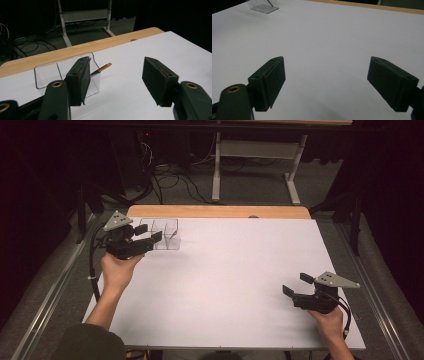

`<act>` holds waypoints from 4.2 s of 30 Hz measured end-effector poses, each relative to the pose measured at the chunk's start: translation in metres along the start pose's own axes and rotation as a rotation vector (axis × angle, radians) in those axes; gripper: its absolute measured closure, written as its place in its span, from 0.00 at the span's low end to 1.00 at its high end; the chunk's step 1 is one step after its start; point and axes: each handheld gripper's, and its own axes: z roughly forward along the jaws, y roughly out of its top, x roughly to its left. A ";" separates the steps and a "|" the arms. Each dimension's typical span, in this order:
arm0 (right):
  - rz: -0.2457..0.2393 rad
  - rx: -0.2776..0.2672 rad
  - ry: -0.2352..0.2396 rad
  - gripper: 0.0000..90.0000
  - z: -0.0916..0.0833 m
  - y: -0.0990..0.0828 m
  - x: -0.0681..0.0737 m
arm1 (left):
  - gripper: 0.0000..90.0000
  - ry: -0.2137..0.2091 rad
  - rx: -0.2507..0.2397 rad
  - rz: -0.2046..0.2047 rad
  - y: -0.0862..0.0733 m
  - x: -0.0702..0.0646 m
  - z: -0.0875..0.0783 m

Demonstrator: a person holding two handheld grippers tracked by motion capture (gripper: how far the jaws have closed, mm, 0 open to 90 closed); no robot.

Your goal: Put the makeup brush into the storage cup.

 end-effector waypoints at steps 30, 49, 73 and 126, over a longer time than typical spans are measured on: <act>0.003 0.004 -0.002 0.19 0.001 0.000 0.000 | 0.42 -0.028 -0.017 0.007 -0.014 -0.009 -0.017; 0.002 0.002 -0.002 0.19 0.001 0.000 0.000 | 0.42 -0.042 -0.017 0.026 -0.023 -0.017 -0.025; 0.003 0.001 -0.001 0.19 0.000 0.000 0.000 | 0.39 -0.047 -0.029 0.030 -0.037 -0.022 -0.029; -0.004 0.013 0.003 0.19 0.004 -0.001 0.003 | 0.37 -0.053 -0.039 -0.055 -0.081 -0.024 -0.025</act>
